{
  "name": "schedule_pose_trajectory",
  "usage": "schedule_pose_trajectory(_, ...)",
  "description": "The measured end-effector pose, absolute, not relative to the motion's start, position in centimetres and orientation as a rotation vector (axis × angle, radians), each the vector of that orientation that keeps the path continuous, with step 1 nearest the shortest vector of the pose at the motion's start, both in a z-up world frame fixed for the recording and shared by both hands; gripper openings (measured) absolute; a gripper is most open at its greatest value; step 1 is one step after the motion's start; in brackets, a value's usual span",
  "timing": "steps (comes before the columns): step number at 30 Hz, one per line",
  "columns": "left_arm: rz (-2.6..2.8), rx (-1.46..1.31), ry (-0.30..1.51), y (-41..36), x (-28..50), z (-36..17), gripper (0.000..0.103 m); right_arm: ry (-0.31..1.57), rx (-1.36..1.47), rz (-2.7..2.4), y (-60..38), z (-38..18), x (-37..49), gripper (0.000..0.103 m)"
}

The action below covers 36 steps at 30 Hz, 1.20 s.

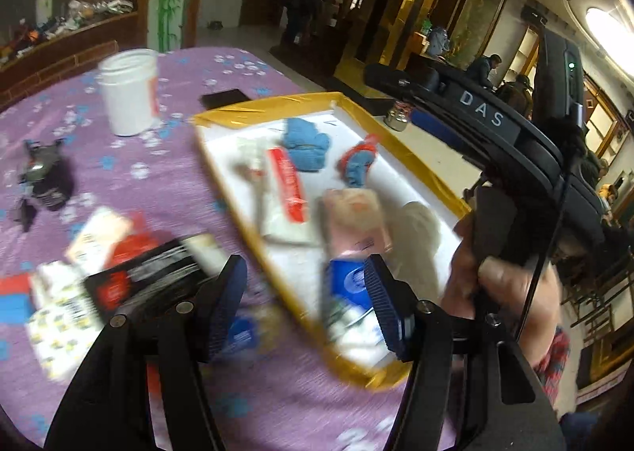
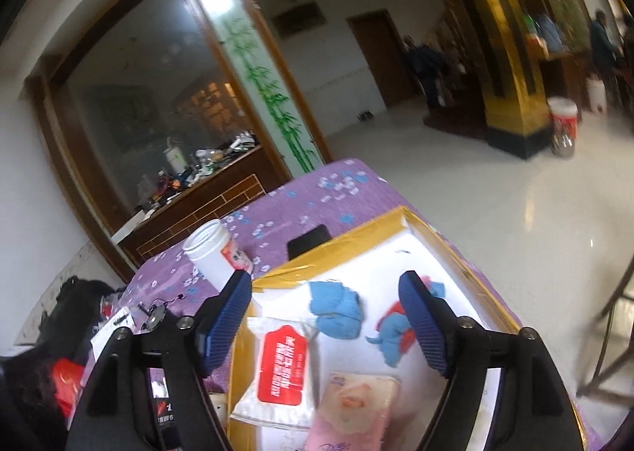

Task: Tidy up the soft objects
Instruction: 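Move both tools back over the table toward the sponge pack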

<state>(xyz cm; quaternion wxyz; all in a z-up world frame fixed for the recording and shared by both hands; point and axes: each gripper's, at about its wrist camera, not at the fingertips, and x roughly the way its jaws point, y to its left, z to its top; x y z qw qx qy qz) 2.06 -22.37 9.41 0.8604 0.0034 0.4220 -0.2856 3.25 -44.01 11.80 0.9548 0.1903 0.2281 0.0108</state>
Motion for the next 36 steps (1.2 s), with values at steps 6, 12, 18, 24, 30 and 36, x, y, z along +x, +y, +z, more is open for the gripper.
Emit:
schedule_pose_trajectory(6,-0.478,0.013,0.822,-15.4,1.9,10.0,0.060,0.444,0.350,0.064,-42.5,12.0,3.2,0.082)
schedule_pose_trajectory(12,-0.314,-0.046,0.831,-7.8,4.0,9.3,0.062,0.448,0.316,0.135,-40.9,12.0,3.2,0.082)
schedule_pose_trajectory(18,-0.154,-0.071,0.845,-1.9,8.3,7.5,0.069,0.520,0.348,0.330,-38.6,11.1,4.1,0.082)
schedule_pose_trajectory(24,-0.257,-0.168,0.967,0.0,12.7,4.1,0.069,0.522,0.272,0.379,-35.8,10.8,4.0,0.082)
schedule_pose_trajectory(30,-0.314,-0.246,1.085,0.4,13.6,1.6,0.069,0.539,0.275,0.371,-35.7,10.3,4.0,0.082)
schedule_pose_trajectory(36,-0.395,-0.133,1.158,-1.0,8.4,1.7,0.069,0.535,0.285,0.376,-36.0,10.4,3.9,0.082)
